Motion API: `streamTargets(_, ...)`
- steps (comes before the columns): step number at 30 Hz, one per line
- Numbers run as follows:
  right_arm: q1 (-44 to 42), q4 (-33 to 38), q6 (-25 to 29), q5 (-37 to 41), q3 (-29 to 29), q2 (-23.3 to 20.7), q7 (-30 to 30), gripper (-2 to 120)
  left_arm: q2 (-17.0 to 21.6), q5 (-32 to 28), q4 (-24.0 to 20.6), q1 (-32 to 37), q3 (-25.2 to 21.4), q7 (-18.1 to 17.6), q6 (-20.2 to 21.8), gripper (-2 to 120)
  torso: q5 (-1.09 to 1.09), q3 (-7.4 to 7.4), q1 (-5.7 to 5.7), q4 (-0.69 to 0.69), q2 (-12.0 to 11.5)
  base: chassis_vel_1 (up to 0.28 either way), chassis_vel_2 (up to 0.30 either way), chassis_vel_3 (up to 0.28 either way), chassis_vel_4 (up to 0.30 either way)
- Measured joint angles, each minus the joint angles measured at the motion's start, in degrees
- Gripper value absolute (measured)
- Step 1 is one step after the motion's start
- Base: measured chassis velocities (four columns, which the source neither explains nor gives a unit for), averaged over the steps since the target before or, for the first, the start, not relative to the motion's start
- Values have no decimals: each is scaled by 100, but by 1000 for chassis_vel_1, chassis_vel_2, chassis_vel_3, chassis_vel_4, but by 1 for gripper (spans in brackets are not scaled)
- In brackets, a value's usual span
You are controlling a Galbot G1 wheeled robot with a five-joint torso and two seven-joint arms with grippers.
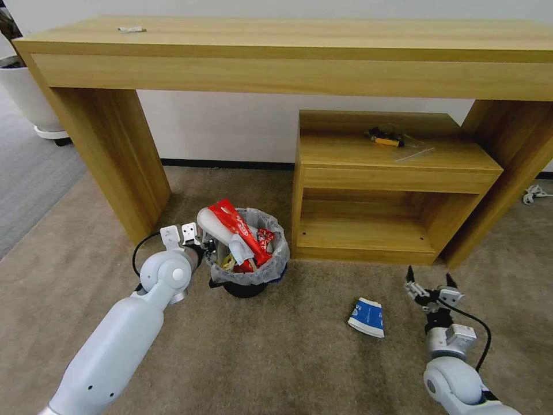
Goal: Pick up the trash bin and place the garbage on the floor into it.
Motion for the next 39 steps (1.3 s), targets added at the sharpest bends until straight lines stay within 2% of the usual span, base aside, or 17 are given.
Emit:
streamTargets(1,-21,-43,-32,503,-215,-33,-192,100,1,13,0,3,-1,-6,0,0,2,1,0,1,0,66,50,-43,-28)
streamTargets(3,22,-138,16,1038,-422,-54,-488,100,9,3,1,3,-9,-16,0,0,1,0,0,-3,0,33,16,-7,-14)
streamTargets(6,73,-253,13,1330,-565,-90,-661,100,26,-10,7,0,-19,-17,0,0,0,0,0,-5,0,0,0,0,0)
streamTargets(10,129,-577,-1,1314,-795,-109,-599,100,40,-12,43,-11,-45,-19,-4,0,2,0,0,-5,0,0,0,0,0)
streamTargets(18,285,-720,-84,1393,-942,-55,-448,100,-26,-14,110,-107,8,-23,-11,0,1,0,0,-5,0,0,0,0,0)
streamTargets(30,176,-912,-119,1666,-746,33,-542,100,14,-73,108,-196,55,-30,-15,0,1,1,0,-6,0,0,0,0,0)
streamTargets(39,105,-1201,-129,1812,-612,119,-713,100,69,-153,-112,-148,76,-73,-15,0,1,0,0,-5,0,0,0,0,0)
